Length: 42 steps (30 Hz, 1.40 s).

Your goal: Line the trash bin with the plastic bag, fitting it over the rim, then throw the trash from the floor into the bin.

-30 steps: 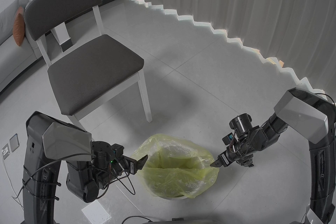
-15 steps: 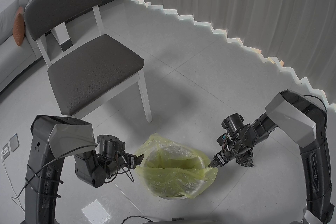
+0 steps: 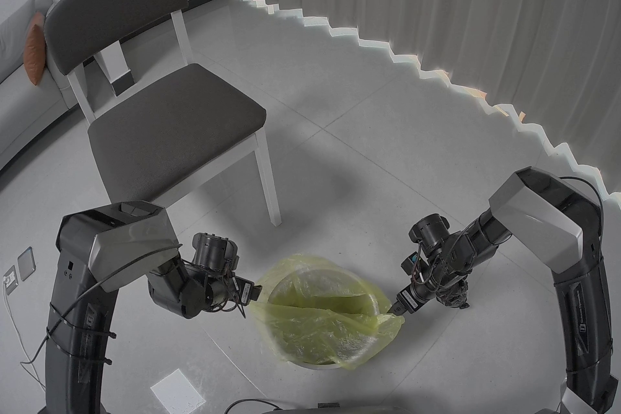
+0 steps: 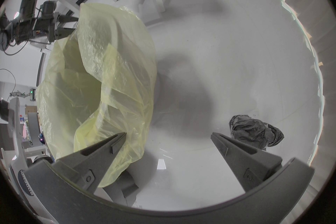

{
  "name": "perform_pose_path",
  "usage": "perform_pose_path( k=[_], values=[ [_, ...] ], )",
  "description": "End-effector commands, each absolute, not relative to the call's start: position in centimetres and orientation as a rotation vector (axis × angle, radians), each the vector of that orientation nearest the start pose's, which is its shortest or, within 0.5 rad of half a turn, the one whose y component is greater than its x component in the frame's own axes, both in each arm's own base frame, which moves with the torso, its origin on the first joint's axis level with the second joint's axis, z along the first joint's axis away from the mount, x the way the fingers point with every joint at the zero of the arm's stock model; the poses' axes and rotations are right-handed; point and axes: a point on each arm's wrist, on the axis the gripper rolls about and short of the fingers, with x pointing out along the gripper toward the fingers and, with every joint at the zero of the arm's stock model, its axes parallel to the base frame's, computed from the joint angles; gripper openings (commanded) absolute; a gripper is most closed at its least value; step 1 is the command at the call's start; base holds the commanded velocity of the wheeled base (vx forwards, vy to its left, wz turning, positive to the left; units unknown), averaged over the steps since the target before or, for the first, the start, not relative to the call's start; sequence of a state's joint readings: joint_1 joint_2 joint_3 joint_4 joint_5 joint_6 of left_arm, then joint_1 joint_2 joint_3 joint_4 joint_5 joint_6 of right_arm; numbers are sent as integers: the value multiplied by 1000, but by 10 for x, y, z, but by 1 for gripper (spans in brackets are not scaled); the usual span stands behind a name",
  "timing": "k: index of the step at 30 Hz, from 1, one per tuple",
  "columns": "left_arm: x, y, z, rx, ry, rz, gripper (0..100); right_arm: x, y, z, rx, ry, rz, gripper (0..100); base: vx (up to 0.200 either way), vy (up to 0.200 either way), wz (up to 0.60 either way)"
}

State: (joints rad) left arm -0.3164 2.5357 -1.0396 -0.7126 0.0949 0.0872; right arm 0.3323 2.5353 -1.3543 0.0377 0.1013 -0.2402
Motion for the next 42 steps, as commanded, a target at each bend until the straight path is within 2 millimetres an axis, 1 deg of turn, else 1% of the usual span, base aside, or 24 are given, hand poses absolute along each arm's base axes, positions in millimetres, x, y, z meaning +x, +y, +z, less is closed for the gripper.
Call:
perform_pose_path(
  k=[1,6,10,13,14,17,19,20,21,25,26,28,31,32,34,36,38,40,41,42],
  values=[
    [383,-117,-66,289,770,-237,100,392,137,-56,-370,1192,541,100,0,0,0],
    [375,-116,-59,292,786,-254,100,389,136,-55,-388,1214,554,100,0,0,0],
    [374,-114,-52,280,768,-258,100,390,134,-51,-390,1214,552,100,0,0,0],
    [371,-113,-48,270,766,-256,100,392,130,-43,-380,1194,542,100,0,0,0],
    [368,-111,-43,262,765,-260,100,393,124,-35,-368,1182,526,100,0,0,0],
    [359,-108,-38,250,766,-276,100,391,113,-22,-358,1167,510,100,0,0,0],
    [355,-106,-39,240,763,-278,100,389,108,-12,-351,1153,499,100,0,0,0],
    [354,-106,-39,239,765,-276,100,389,107,-12,-350,1151,497,100,0,0,0],
    [352,-105,-39,226,746,-272,100,386,104,-2,-348,1141,492,100,0,0,0],
    [343,-101,-41,216,709,-267,100,374,99,18,-346,1116,487,100,0,0,0],
    [342,-101,-41,215,703,-267,100,371,98,20,-347,1116,489,100,0,0,0],
    [339,-99,-41,212,688,-264,100,365,97,17,-362,1132,494,100,0,0,0],
    [335,-100,-40,209,672,-267,100,363,96,16,-382,1130,473,100,0,0,0],
    [334,-100,-37,206,659,-269,100,362,97,16,-376,1114,474,100,0,0,0],
    [331,-100,-30,173,622,-262,100,356,106,27,-360,1029,525,100,0,0,0],
    [329,-101,-23,149,594,-260,100,345,124,33,-354,968,608,100,0,0,0],
    [323,-102,-17,142,577,-266,100,338,141,36,-355,926,649,100,0,0,0],
    [316,-106,-11,141,562,-281,100,329,162,36,-341,911,684,100,0,0,0],
    [314,-107,-11,142,559,-286,100,328,166,35,-336,910,689,100,0,0,0],
    [310,-110,-9,143,545,-297,100,323,180,35,-324,907,711,100,0,0,0]
  ],
)
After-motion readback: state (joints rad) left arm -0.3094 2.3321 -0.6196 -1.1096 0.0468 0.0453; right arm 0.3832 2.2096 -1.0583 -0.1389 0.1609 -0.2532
